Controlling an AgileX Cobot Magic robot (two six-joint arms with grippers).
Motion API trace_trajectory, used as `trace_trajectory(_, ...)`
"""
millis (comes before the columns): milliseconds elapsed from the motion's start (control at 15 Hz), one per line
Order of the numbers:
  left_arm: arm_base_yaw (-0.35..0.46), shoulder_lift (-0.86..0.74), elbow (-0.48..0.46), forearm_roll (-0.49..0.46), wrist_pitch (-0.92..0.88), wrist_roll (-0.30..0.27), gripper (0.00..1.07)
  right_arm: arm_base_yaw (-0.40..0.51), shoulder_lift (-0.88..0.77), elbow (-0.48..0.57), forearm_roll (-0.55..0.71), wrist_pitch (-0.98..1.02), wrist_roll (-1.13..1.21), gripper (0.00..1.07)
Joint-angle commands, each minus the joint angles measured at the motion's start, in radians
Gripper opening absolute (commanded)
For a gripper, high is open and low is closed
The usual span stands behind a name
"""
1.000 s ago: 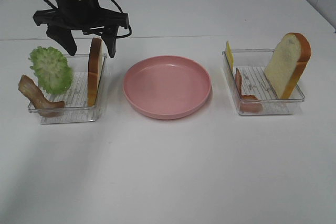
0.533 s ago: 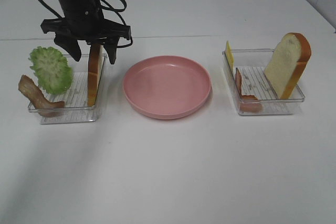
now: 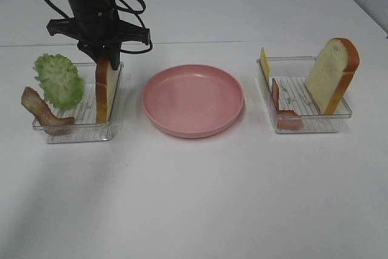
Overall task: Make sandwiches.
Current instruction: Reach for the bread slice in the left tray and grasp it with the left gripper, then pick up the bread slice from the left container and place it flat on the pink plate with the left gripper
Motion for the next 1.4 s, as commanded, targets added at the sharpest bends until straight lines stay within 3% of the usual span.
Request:
trace_trajectory(67, -0.005, 0.002, -0.003, 0.001, -0.006, -0.005, 0.03, -0.007, -0.017, 0.003, -0.002, -0.012, -0.012, 0.7)
trace_trajectory(533, -0.001, -0.153, -0.005, -0.005, 0.113, 0.051, 0.0, -0.007, -0.017, 0.003, -0.002, -0.012, -0.012, 0.7)
trace_trajectory(800, -0.001, -0.256, -0.005, -0.03, -0.013, 0.055, 0.0, -0.007, -0.017, 0.003, -0.002, -0.012, -0.012, 0.7)
trace_trajectory(1000, -0.001, -0.251, -0.005, -0.122, -0.091, 0.092, 0.0, -0.007, -0.017, 0.003, -0.002, -0.012, -0.012, 0.7)
trace_trajectory(1133, -0.001, -0.23, -0.004, -0.246, -0.151, 0.181, 0.0, -0.007, -0.017, 0.003, -0.002, -0.012, -0.012, 0.7)
trace_trajectory(1400, 0.01, -0.128, -0.004, -0.428, -0.179, 0.228, 0.0, -0.007, -0.017, 0.003, -0.002, -0.012, -0.012, 0.7)
